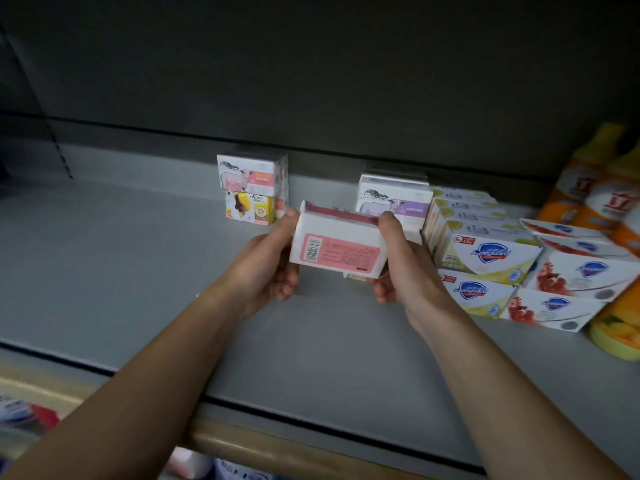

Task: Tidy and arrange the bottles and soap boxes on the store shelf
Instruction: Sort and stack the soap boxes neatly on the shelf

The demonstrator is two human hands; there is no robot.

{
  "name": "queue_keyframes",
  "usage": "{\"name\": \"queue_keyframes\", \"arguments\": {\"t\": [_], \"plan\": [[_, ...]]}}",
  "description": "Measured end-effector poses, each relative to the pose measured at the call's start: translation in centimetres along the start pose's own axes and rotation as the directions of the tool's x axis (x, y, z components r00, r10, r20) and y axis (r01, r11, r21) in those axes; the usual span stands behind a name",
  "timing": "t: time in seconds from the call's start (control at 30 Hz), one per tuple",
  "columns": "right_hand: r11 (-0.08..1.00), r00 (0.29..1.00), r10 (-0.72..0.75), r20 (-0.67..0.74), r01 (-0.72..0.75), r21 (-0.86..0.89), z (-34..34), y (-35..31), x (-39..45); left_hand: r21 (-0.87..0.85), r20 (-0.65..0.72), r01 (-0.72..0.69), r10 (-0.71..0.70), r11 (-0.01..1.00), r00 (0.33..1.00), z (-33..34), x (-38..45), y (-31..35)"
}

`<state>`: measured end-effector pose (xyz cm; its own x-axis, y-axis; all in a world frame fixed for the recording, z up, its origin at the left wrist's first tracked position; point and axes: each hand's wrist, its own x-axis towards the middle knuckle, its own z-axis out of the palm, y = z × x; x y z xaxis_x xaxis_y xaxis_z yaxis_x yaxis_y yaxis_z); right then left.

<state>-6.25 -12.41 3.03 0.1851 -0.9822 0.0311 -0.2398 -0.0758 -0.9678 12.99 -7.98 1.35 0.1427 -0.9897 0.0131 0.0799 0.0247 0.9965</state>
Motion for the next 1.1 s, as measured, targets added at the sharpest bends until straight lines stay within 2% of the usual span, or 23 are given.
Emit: {"name": "queue_keyframes", "arguments": {"t": [0.1, 0.23, 0.3, 0.37, 0.47, 0.53, 0.67, 0.73, 0.8, 0.93, 1.1], "plan": [[0.996, 0.998, -0.047, -0.042, 0.050, 0.072, 0.2, -0.1, -0.1, -0.096, -0.005, 0.062, -0.063, 0.993, 0.998, -0.1, 0.2, 0.1], [0.930, 0.937, -0.336, -0.098, 0.346, 0.121, 0.1, -0.1, -0.6, -0.301, 0.110, 0.166, -0.139, 0.939, 0.984, -0.4, 0.4, 0.3], [0.892, 0.898, -0.439, -0.035, 0.440, 0.106, -0.1, 0.0, -0.7, -0.350, 0.145, 0.207, -0.166, 0.913, 0.975, -0.2, 0.4, 0.3], [0.864, 0.863, -0.502, 0.057, 0.499, 0.068, -0.1, 0.2, -0.7, -0.350, 0.104, 0.205, -0.179, 0.914, 0.978, 0.0, 0.5, 0.1], [0.852, 0.834, -0.523, 0.174, 0.513, 0.105, 0.0, 0.4, -0.9, -0.308, 0.013, 0.136, -0.139, 0.942, 0.990, -0.5, 0.5, 0.0], [0.873, 0.854, -0.488, 0.181, 0.478, 0.097, 0.1, 0.3, -1.1, -0.284, -0.007, 0.061, -0.066, 0.957, 0.998, -0.9, 0.5, -0.1], [0.918, 0.926, -0.376, 0.005, 0.373, -0.137, 0.5, 0.5, -1.0, -0.250, 0.048, -0.092, 0.108, 0.964, 0.993, -0.8, 0.3, -0.3], [0.921, 0.926, -0.378, -0.013, 0.375, -0.105, 0.4, 0.4, -0.8, -0.238, 0.068, -0.118, 0.138, 0.964, 0.988, -0.6, 0.3, -0.2], [0.885, 0.890, -0.457, 0.002, 0.454, -0.103, 0.3, 0.4, -0.8, -0.282, 0.037, -0.120, 0.136, 0.952, 0.990, -0.2, 0.3, 0.0], [0.712, 0.755, -0.653, 0.058, 0.637, -0.295, 0.6, 0.5, -1.0, -0.371, -0.072, -0.189, 0.175, 0.909, 0.982, 0.2, 0.2, 0.1], [0.628, 0.704, -0.701, 0.118, 0.687, -0.366, 1.2, 0.4, -1.0, -0.419, -0.071, -0.267, 0.262, 0.868, 0.962, -0.3, 0.1, 0.5]]}}
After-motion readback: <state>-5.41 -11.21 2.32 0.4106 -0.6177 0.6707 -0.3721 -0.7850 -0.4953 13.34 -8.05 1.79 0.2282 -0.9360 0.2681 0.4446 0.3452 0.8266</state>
